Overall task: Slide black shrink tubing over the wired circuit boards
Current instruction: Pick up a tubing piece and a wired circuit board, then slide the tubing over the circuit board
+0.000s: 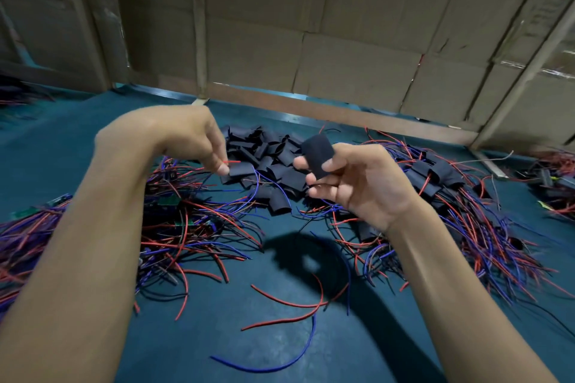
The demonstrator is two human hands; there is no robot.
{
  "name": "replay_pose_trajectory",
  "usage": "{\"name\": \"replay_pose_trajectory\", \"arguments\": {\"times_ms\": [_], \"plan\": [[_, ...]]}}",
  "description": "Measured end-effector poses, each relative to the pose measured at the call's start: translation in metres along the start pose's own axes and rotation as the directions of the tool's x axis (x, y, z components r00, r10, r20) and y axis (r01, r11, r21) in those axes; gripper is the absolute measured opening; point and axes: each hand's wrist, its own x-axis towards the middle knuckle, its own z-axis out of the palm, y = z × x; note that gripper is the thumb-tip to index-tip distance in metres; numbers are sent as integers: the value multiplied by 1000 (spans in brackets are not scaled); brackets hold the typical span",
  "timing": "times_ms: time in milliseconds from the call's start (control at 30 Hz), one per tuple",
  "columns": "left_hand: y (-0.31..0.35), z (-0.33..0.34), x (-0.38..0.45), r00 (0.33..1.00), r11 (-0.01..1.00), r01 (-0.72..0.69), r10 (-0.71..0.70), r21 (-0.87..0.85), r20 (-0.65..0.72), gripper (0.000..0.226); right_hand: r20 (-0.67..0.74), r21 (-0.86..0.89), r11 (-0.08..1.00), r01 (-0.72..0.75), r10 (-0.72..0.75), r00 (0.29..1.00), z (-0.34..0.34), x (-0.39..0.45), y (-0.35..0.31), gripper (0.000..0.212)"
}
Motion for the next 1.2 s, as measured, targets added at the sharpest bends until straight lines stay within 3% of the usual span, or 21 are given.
{"name": "replay_pose_trajectory", "arguments": {"times_ms": [100, 267, 467, 567, 700, 767, 833, 967, 1033, 1100, 1200], "plan": [[5, -8, -7, 993, 994, -99, 95, -45, -76, 10, -3, -39, 999, 27, -27, 1000, 0, 0, -2, 4], [21, -15, -19, 958, 954, -256, 229, -157, -173, 7, -13, -66, 996, 55, -56, 998, 5, -1, -2, 24], [39, -10, -15, 908, 894, -373, 296, -250, -295, 20, 34, -144, 984, 100, -97, 995, 19, -4, 0, 47], [51, -5, -12, 872, 859, -441, 341, -260, -352, 15, 82, -237, 964, 118, -101, 991, 31, -5, 3, 42], [69, 4, -8, 833, 828, -505, 394, -242, -389, 12, 8, -287, 955, 78, -79, 997, 42, -1, 10, 14], [76, 7, -6, 815, 801, -538, 416, -262, -402, 12, -46, -445, 889, 106, -140, 989, 43, 0, 17, 4], [83, 10, -5, 801, 766, -570, 438, -298, -408, 11, -61, -506, 850, 144, -202, 978, 44, 1, 23, 7], [88, 15, 0, 771, 714, -615, 453, -335, -448, 15, -153, -382, 916, 124, -196, 969, 38, 4, 24, 18], [84, 15, 6, 808, 750, -568, 430, -338, -403, 37, -168, -359, 926, 119, -190, 967, 31, 5, 21, 17], [76, 14, 9, 880, 846, -464, 407, -263, -245, 63, -183, -355, 925, 136, -212, 960, 23, 4, 16, 15], [62, 15, 8, 935, 925, -339, 351, -171, 46, 65, -217, -350, 926, 143, -228, 949, 16, 3, 10, 16]]}}
